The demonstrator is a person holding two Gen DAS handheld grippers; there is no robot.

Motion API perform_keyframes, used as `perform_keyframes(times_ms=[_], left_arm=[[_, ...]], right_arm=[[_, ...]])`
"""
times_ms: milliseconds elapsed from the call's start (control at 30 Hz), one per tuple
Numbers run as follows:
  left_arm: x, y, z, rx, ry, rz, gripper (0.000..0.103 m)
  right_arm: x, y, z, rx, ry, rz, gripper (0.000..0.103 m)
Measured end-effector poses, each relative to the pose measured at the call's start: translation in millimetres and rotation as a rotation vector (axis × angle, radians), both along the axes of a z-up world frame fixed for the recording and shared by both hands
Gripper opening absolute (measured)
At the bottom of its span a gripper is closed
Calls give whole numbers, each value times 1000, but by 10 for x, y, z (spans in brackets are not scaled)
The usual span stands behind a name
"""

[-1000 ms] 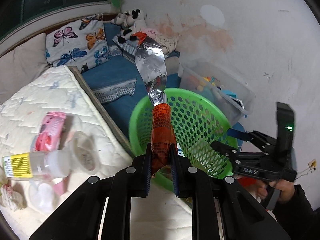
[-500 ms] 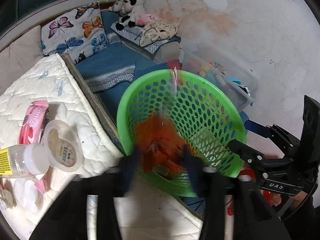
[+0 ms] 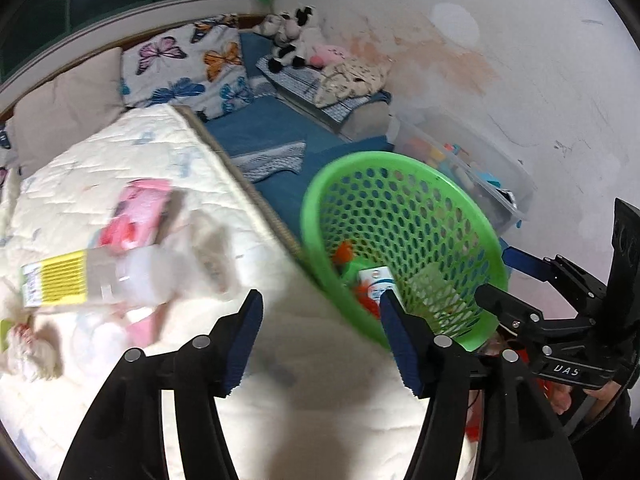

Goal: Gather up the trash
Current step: 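Move the orange wrapper over the basket and open the left tool, then grasp the crumpled white bag with the left tool while the right tool grasps the round clear tub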

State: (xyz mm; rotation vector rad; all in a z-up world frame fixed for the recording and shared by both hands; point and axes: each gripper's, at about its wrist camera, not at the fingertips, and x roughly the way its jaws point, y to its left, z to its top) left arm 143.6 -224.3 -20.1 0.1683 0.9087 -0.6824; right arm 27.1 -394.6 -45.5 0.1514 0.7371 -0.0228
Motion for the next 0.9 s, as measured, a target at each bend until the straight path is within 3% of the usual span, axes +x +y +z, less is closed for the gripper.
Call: perform_keyframes(times_ms=[233,500,667,900], left_arm=[[20,517,19,15,-22,104,64],[152,1258,-4,32,-40,292,64],[361,1695,-59,55,-47,423,64],[630,2093,-232,85,-16,524,64]], right_arm=[[138,334,58,-8,-10,78,79],[286,672,131,-11,-23,153,79],[389,838,179,-3,-28,194,79],[581,1085,189,-5,-30,259,82]])
